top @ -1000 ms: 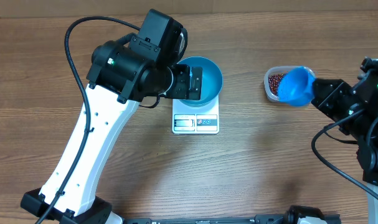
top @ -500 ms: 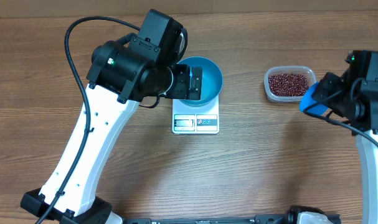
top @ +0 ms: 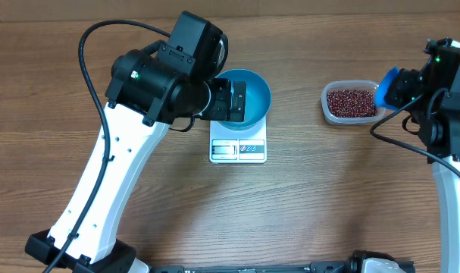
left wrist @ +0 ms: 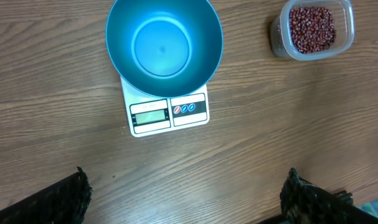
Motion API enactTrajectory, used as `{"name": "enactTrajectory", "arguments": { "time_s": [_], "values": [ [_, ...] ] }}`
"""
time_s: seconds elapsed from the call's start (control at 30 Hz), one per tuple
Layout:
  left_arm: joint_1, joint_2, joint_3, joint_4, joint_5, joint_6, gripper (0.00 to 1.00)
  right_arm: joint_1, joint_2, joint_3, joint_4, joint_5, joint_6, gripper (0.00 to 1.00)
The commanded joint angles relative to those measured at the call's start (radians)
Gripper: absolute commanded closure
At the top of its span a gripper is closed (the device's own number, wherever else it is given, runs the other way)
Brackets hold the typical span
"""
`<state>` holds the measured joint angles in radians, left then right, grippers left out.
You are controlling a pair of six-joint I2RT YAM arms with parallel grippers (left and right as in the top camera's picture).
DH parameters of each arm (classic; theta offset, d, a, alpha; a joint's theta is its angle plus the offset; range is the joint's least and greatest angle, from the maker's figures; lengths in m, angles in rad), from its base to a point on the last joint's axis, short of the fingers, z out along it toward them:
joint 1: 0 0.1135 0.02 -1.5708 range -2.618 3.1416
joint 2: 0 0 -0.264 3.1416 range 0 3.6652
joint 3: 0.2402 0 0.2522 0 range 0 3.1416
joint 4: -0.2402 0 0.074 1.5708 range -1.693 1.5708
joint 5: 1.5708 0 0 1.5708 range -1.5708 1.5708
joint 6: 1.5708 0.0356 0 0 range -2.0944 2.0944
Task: Scoop item into bowl and weigh 150g on scale
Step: 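Carry the scoop with the right gripper over the bean container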
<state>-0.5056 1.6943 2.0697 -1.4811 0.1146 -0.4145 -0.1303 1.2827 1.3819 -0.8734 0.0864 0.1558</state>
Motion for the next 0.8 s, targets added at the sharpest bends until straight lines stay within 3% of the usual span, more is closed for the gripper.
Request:
{"name": "enactTrajectory", "arguments": {
  "time_s": [0.0, 0.6, 0.77],
  "values": [
    [0.006, -0.021, 0.022, 0.000, -0.014, 0.018, 0.01, 0.000, -0.006, 0.027, 0.027, 0.011, -0.031, 0.96],
    [0.006, -0.021, 0.022, 0.000, -0.014, 0.018, 0.00, 0.041, 0.212, 0.027, 0.061, 0.029, -0.298, 0.96],
    [0.006, -0.021, 0.022, 0.000, -0.014, 0.019, 0.00, 0.146, 0.242, 0.027, 0.071, 0.097, -0.341, 0.96]
  ]
}}
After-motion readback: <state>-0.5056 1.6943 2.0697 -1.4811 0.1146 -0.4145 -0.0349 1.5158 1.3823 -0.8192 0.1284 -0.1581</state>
